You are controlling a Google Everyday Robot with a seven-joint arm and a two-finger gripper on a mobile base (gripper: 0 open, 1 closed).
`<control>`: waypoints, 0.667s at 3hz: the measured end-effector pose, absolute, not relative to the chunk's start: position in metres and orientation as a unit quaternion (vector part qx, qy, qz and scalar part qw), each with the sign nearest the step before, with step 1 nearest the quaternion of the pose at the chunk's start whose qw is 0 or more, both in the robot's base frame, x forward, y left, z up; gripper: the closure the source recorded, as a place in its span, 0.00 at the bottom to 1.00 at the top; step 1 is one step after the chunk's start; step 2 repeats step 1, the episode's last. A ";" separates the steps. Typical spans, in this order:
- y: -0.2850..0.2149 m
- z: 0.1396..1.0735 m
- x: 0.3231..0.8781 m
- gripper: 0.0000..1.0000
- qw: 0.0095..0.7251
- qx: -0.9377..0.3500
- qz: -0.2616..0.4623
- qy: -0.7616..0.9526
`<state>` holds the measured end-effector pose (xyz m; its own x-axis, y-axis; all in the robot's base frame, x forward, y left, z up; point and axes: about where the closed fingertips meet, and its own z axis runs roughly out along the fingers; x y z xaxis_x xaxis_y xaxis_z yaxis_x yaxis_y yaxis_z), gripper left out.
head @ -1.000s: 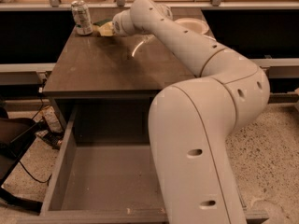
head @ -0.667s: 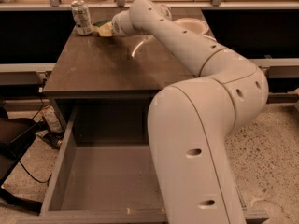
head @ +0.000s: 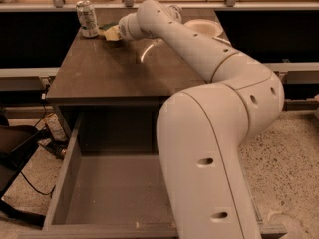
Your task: Move sponge near 7up can
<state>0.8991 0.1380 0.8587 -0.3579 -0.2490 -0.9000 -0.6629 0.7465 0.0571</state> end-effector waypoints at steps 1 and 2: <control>0.140 0.857 0.899 0.04 0.488 -0.287 0.212 0.797; 0.140 0.857 0.899 0.04 0.488 -0.287 0.212 0.797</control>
Offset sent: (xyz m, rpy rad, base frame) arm 0.0000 0.0000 0.0000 0.0000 0.0000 0.0000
